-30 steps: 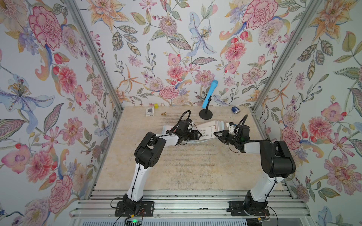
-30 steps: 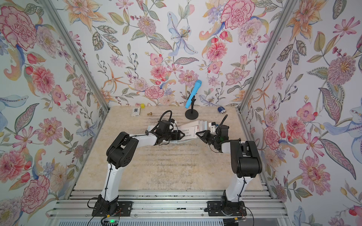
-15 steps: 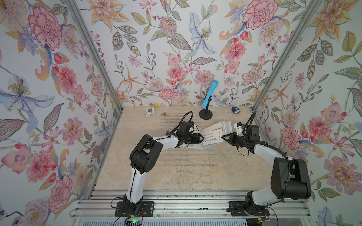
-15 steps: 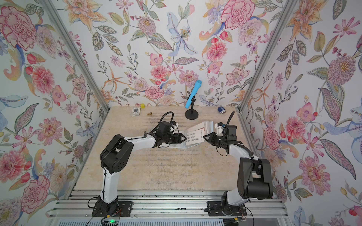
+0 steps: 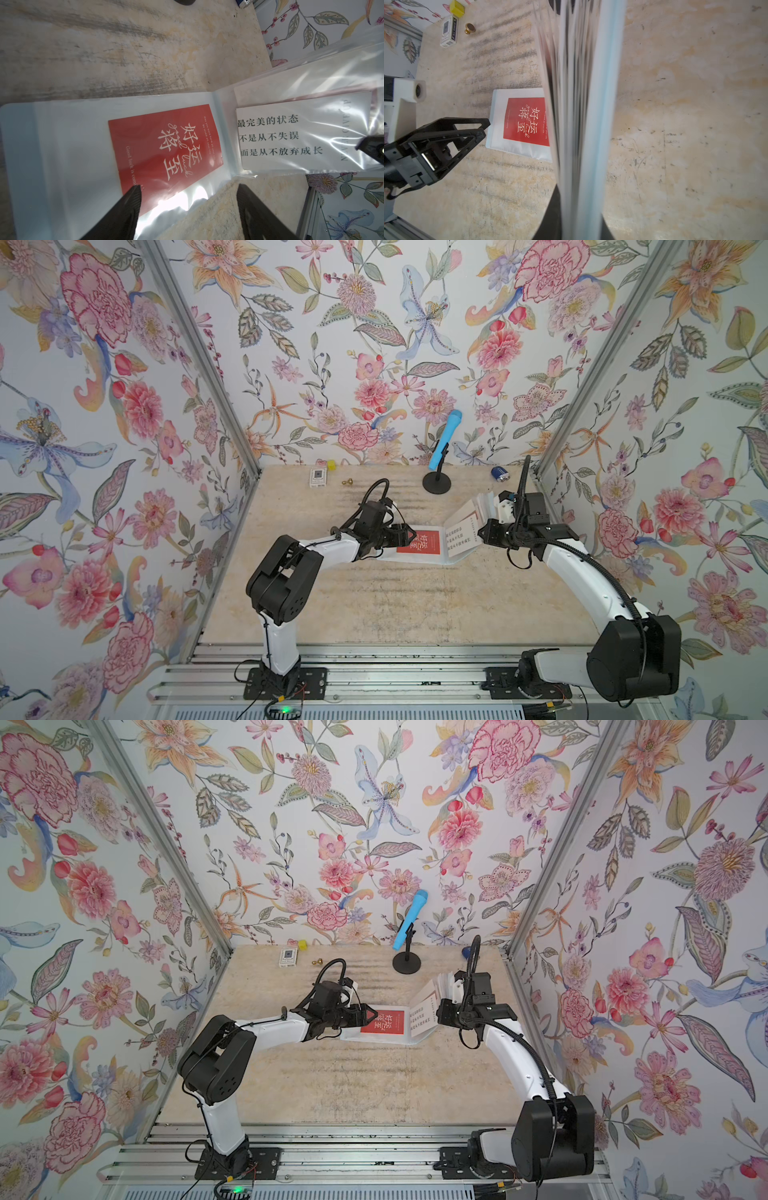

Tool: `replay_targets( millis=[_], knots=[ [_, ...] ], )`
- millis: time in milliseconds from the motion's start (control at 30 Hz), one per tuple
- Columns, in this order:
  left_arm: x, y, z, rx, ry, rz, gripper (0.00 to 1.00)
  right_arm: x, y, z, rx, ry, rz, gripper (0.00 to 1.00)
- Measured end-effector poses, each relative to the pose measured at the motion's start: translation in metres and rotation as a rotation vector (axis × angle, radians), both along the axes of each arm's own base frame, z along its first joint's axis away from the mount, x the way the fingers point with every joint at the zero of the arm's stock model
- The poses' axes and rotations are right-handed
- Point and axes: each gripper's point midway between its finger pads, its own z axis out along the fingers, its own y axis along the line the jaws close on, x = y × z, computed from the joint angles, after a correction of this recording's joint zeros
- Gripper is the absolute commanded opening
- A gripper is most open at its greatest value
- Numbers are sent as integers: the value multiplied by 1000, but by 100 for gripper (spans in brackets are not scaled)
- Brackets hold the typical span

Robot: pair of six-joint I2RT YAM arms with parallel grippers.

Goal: Place the photos into the photo albums
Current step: Close the photo album at the center of the board.

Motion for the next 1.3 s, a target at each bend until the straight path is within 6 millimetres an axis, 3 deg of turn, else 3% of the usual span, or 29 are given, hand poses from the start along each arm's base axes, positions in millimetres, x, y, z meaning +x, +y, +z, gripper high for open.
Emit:
replay_targets(
  millis=[133,567,667,733,933,1100,1300],
  knots=[
    [-6,16,-6,13,6,26,76,4,15,3,-90,4,26,13],
    [-11,52,6,-5,-29,99,76,30,106,12,-205,-29,183,24],
    [-11,64,9,-6,-35,124,76,28,136,8,-211,-29,236,40],
    [-11,72,10,-4,-38,141,76,26,154,5,-207,-25,272,45],
    [-4,96,26,-5,-79,211,76,13,199,-7,-194,-2,369,51],
    [-1,120,46,-6,-136,263,76,8,207,-7,-179,1,393,53],
    [5,164,58,26,-181,360,77,-1,208,3,-110,-36,416,59]
  ],
)
